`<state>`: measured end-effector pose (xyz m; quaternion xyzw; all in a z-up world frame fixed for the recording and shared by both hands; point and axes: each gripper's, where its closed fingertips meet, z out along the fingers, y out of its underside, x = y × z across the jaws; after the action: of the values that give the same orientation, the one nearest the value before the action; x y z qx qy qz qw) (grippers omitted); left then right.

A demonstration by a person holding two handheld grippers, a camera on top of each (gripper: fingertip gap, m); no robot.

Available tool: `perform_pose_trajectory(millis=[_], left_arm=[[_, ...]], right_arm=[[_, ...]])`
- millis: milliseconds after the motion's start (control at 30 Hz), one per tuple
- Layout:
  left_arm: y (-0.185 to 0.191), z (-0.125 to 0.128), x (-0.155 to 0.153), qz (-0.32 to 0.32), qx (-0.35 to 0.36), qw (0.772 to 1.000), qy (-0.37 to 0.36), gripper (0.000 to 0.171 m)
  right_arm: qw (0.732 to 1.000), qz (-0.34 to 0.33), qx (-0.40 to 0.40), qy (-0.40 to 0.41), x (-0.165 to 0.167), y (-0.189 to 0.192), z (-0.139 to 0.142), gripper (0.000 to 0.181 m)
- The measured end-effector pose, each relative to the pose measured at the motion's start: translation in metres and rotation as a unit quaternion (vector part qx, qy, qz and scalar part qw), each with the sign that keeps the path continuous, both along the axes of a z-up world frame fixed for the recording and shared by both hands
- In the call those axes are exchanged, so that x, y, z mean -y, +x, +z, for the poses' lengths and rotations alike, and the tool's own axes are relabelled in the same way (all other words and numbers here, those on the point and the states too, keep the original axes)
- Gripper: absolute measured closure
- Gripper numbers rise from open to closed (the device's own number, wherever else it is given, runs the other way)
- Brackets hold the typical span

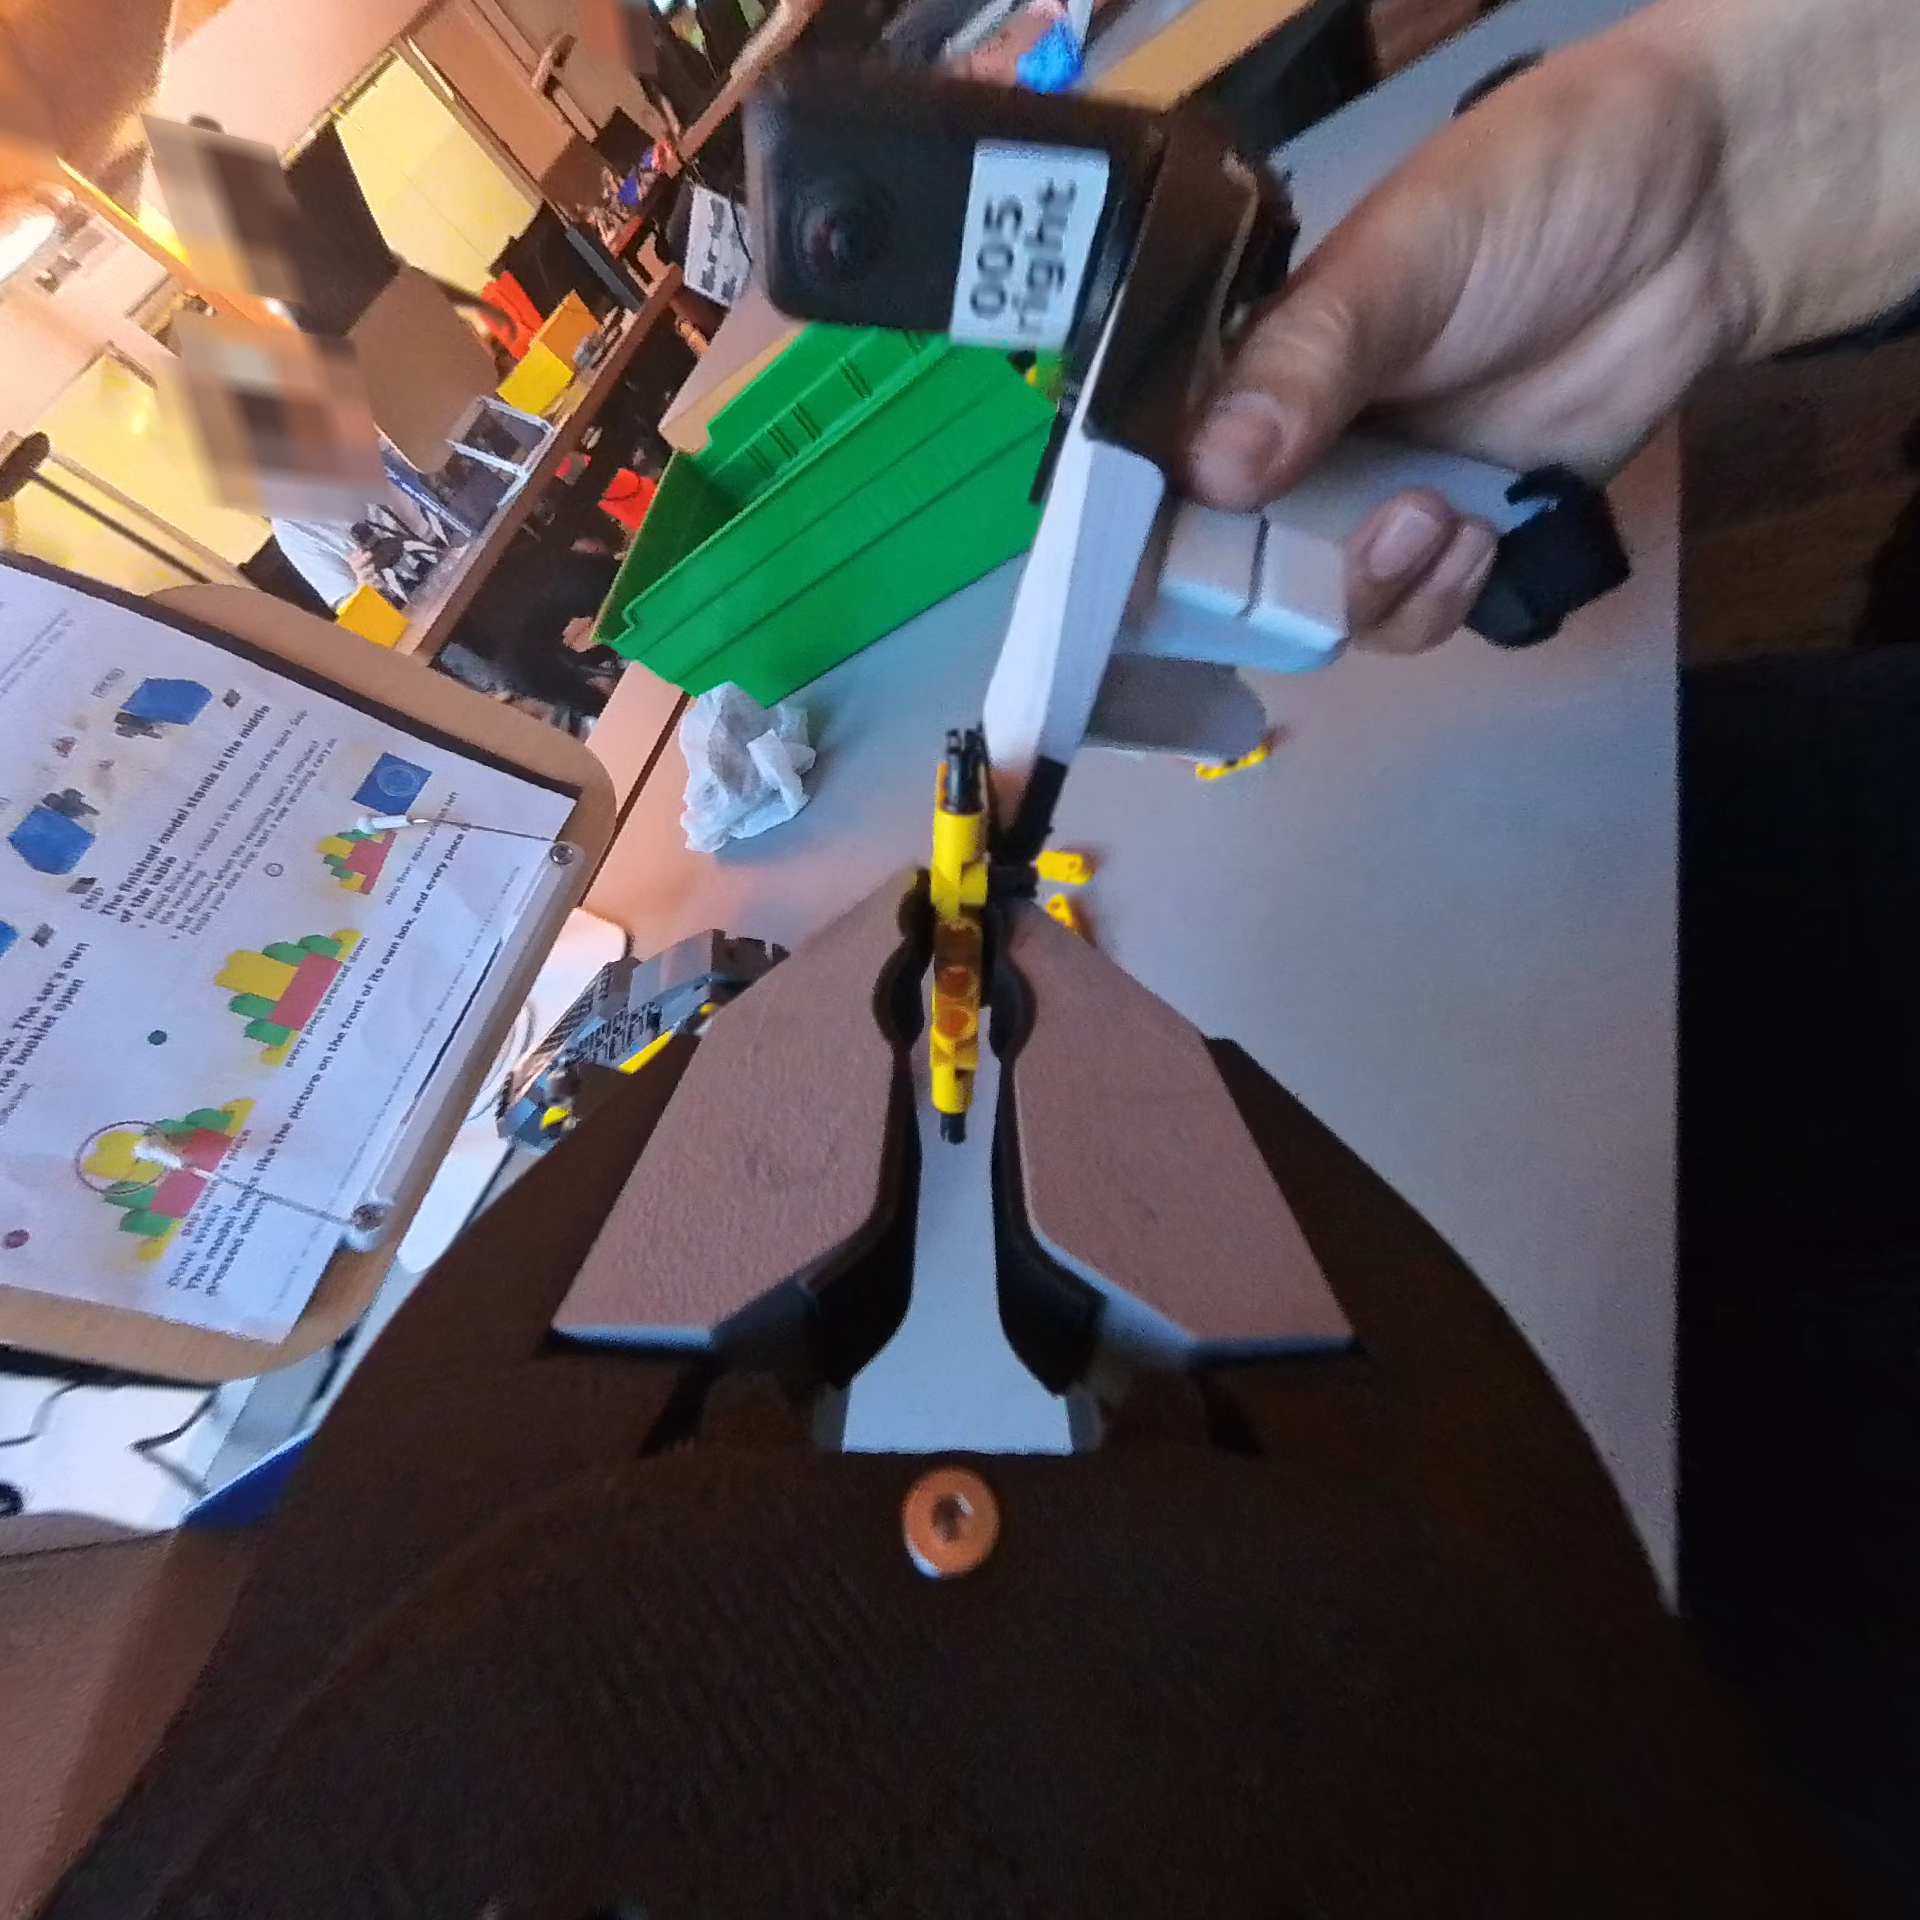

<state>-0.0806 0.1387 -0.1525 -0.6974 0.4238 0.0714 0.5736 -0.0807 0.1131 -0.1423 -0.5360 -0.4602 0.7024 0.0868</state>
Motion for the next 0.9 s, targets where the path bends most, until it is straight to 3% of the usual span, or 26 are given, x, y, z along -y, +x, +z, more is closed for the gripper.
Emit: perform_pose_trajectory(millis=[100,167,333,467,633,900], left_arm=[[-0.012,0.001,-0.002,0.02,-0.06,0.998,0.019,0.167],[-0.012,0.003,0.0,0.012,-0.06,0.998,0.013,0.167],[-0.017,-0.001,-0.003,0.024,-0.032,0.999,-0.009,0.167],[-0.031,-0.031,-0.011,0.06,-0.021,0.994,-0.09,0.167],[-0.034,-0.065,-0.016,0.066,-0.025,0.988,-0.139,0.166],[-0.032,-0.085,-0.018,0.058,0.018,0.983,-0.176,0.167]], right_arm=[[0.989,0.02,0.063,0.131,0.009,0.002,-0.028,0.18],[0.975,0.023,0.092,0.202,0.011,0.001,-0.038,0.179],[0.959,-0.018,0.105,0.261,-0.007,-0.002,-0.031,0.179],[0.897,-0.052,0.213,0.384,-0.039,0.009,-0.078,0.179],[0.854,-0.037,0.286,0.432,-0.048,0.018,-0.121,0.176],[0.861,-0.051,0.273,0.426,-0.055,0.022,-0.118,0.164]])
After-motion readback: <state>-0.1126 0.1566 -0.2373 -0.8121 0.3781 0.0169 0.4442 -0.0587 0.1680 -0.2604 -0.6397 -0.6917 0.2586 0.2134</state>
